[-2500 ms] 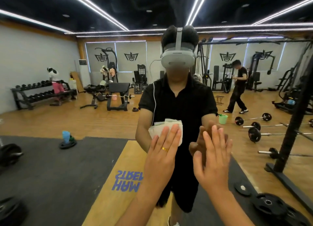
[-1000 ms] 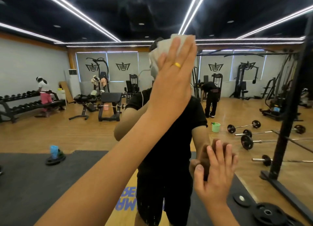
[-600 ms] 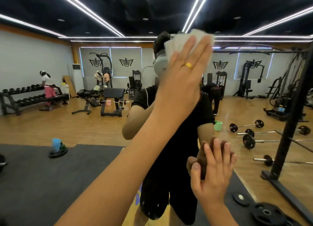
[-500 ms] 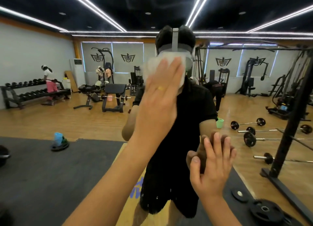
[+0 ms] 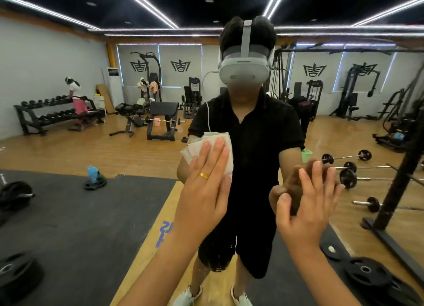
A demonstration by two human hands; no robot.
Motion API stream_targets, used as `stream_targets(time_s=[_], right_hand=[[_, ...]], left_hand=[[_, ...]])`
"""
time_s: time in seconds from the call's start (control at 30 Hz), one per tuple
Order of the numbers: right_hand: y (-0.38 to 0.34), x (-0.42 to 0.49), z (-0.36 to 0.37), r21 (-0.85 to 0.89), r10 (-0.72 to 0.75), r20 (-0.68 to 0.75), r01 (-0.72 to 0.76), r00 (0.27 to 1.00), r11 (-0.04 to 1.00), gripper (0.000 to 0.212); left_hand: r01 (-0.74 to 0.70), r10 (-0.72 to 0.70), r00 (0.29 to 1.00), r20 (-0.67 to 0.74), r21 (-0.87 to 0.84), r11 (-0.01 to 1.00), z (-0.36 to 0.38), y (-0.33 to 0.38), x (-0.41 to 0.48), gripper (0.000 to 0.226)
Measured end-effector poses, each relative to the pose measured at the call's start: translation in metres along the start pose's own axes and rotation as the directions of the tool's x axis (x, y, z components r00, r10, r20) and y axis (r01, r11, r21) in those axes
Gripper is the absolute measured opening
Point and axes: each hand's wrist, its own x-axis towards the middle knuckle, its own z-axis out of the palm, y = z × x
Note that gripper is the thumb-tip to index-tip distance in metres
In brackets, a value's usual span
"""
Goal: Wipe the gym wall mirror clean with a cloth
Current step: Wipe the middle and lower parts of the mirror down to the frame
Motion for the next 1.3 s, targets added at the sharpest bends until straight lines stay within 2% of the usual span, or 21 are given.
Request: stream_targets(time_s=[0.07,0.17,0.27,0.4,0.53,0.67,0.83,0.93,1.03,1.3], right_hand=[[-0.014,0.001,-0.003,0.046,-0.023,0.014,0.022,1.000,0.999,0.053],[-0.055,0.001,-0.005,0.206,-0.272,0.090,0.249,0.958,0.946,0.049],[-0.095,0.002,0.003,0.328,-0.402,0.212,0.323,0.891,0.888,0.054],[-0.117,-0.003,0.019,0.285,-0.273,0.332,0.180,0.903,0.941,0.054],[-0.133,-0.006,0.029,0.246,-0.168,0.311,0.091,0.936,0.965,0.055],[-0.154,0.000,0.048,0.130,-0.091,0.233,0.062,0.968,0.990,0.057],[-0.177,0.008,0.067,0.001,0.024,0.163,-0.024,0.986,1.000,0.064],[-0.189,0.015,0.079,-0.030,0.075,0.118,-0.072,0.990,0.997,0.070],[-0.201,0.032,0.091,-0.065,0.137,0.038,-0.134,0.990,0.989,0.072],[-0.222,0.099,0.113,-0.106,0.235,-0.254,-0.268,0.938,0.957,0.066]], left_hand=[[-0.058,0.062,0.997,0.055,-0.069,0.996,-0.014,-0.009,0.001,0.059],[-0.143,0.151,0.984,0.095,-0.089,0.986,-0.030,-0.026,0.003,0.062],[-0.193,0.199,0.977,0.069,-0.089,0.977,-0.038,-0.039,0.006,0.061],[-0.063,0.057,0.995,-0.078,-0.069,0.996,-0.065,-0.072,-0.001,0.057],[0.041,-0.011,0.984,-0.177,0.168,0.985,-0.096,-0.129,-0.027,0.055],[0.066,-0.005,0.982,-0.191,0.313,0.948,-0.115,-0.182,-0.037,0.063],[0.134,-0.032,0.957,-0.288,0.341,0.930,-0.146,-0.241,-0.038,0.067],[0.110,0.006,0.957,-0.291,0.378,0.919,-0.153,-0.267,-0.042,0.067],[0.064,0.058,0.955,-0.292,0.393,0.917,-0.151,-0.276,-0.045,0.066],[0.056,0.070,0.949,-0.309,0.380,0.923,-0.148,-0.279,-0.044,0.065]])
